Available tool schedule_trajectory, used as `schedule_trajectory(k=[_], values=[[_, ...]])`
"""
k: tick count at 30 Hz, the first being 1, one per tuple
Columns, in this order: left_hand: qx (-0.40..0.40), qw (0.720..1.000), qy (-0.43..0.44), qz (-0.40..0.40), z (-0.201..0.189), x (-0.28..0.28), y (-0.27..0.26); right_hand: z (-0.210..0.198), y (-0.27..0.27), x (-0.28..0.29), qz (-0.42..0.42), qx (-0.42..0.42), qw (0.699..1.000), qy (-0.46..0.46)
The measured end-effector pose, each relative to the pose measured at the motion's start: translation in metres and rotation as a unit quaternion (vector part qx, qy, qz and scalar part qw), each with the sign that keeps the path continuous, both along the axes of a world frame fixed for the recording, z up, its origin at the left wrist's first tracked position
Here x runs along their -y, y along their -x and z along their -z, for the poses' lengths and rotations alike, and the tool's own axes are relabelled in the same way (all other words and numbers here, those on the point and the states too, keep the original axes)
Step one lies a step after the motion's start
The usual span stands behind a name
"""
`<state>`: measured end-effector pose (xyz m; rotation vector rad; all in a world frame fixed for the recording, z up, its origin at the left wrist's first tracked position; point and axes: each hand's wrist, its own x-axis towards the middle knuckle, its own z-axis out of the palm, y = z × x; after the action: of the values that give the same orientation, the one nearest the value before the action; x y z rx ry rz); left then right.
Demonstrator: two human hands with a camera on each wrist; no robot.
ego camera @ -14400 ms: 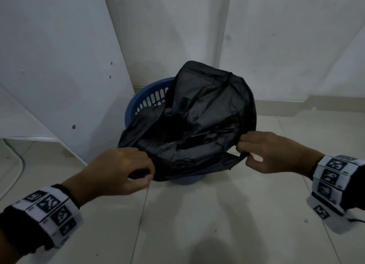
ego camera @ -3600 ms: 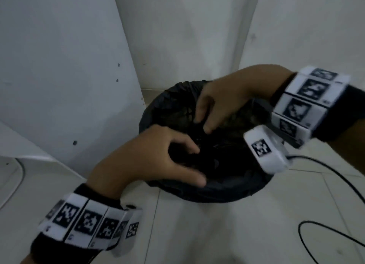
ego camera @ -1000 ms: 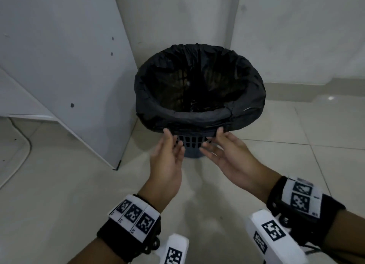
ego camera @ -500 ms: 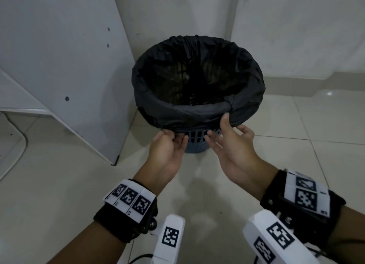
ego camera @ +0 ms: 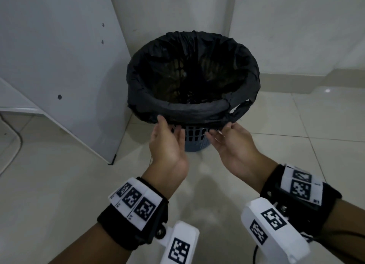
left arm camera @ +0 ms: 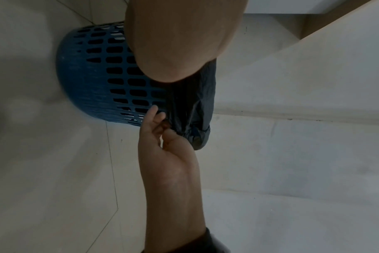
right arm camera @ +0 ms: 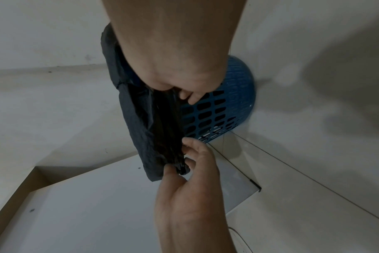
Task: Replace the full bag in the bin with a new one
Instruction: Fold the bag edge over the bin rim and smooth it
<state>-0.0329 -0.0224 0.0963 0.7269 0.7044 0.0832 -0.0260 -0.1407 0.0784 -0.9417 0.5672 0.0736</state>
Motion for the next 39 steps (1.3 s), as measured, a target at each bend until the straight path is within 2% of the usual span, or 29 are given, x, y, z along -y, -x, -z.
schedule_trajectory(k=[7,14,19,28,33,39], values=[[0.015,1.000,-0.004,0.011,0.002,-0.002,-0.008,-0.013,0.009,-0.002,0.057,-0.014,0.998,0.011],[0.023,0.999,0.024,0.027,0.001,-0.006,-0.007,-0.018,0.019,-0.014,-0.007,0.005,1.000,-0.016],[0.038,0.997,0.051,0.052,0.001,-0.009,-0.010,-0.023,0.003,-0.005,0.013,0.046,0.998,-0.034],[0.020,0.993,0.105,0.056,-0.005,-0.018,-0.020,-0.019,-0.003,0.008,0.019,0.034,0.998,-0.044],[0.001,0.994,0.075,0.078,-0.004,-0.021,-0.022,-0.028,-0.009,0.015,0.021,0.034,0.997,-0.069],[0.017,0.997,0.056,0.057,0.002,-0.023,-0.026,-0.036,-0.012,0.025,0.092,0.036,0.992,-0.073]])
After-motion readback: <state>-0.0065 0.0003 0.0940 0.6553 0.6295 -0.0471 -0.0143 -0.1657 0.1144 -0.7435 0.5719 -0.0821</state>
